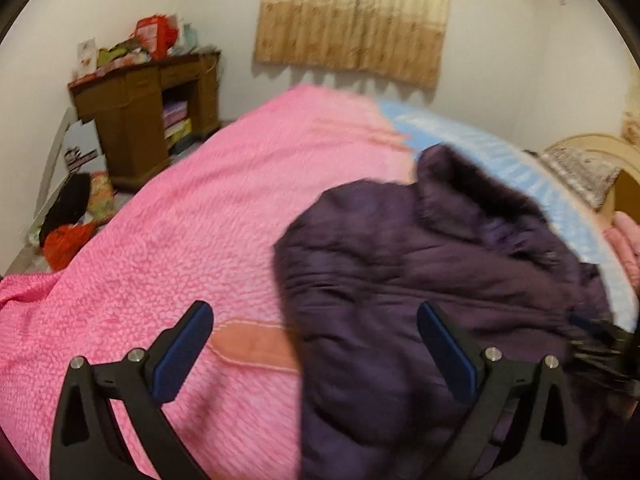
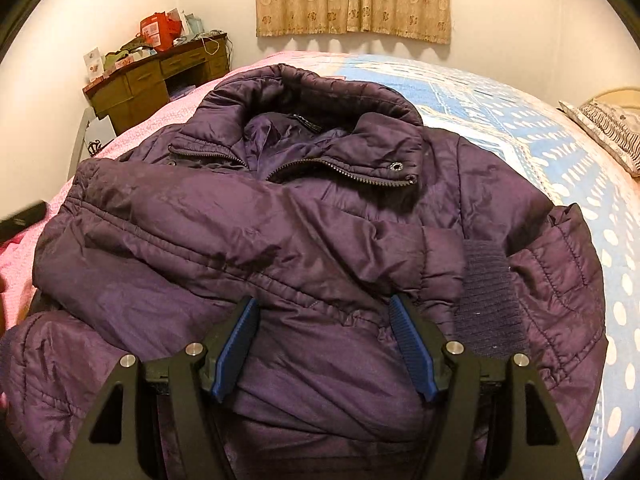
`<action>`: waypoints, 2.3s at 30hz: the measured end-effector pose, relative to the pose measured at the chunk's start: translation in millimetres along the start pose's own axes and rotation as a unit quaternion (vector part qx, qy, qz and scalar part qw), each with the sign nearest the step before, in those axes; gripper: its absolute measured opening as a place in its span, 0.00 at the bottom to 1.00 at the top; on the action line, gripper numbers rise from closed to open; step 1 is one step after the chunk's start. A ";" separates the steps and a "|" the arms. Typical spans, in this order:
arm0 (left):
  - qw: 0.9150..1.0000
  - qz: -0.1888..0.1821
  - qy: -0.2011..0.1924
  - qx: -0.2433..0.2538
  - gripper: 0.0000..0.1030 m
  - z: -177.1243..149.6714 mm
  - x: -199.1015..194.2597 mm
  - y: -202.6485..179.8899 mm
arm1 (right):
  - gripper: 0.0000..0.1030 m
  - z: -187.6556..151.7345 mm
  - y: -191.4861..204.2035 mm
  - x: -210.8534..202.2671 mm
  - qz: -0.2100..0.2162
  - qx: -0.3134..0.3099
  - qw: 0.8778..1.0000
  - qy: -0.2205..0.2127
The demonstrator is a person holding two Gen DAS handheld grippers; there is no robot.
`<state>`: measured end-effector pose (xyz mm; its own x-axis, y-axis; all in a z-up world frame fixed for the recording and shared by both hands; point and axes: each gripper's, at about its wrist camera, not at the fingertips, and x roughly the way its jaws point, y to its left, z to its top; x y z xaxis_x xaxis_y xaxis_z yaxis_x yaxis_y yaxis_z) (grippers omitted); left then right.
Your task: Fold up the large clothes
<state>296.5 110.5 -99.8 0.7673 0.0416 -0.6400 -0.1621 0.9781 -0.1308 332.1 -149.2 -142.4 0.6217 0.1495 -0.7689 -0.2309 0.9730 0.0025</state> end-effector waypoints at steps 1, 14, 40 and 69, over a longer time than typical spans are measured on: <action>1.000 -0.007 -0.004 0.004 1.00 0.6 -4.6 -4.2 | 0.67 -0.1 1.0 0.3 -0.002 -0.001 1.000 -0.001; 0.995 -0.028 0.094 -0.010 1.00 -21.4 48.1 -1.9 | 0.68 -4.8 -7.1 -6.8 0.021 0.020 0.999 -0.021; 0.996 0.043 0.068 0.040 1.00 10.1 56.0 20.8 | 0.71 0.3 4.9 -14.1 0.045 -0.030 0.998 0.015; 0.989 -0.067 0.057 0.121 1.00 126.8 139.6 -84.3 | 0.71 166.8 -65.5 23.0 0.055 -0.029 0.998 -0.011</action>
<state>496.0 59.8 -82.1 0.6950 -0.1014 -0.7118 0.0993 0.9941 -0.0447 486.4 -180.0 -53.5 0.6064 0.2595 -0.7516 -0.3415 0.9386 0.0485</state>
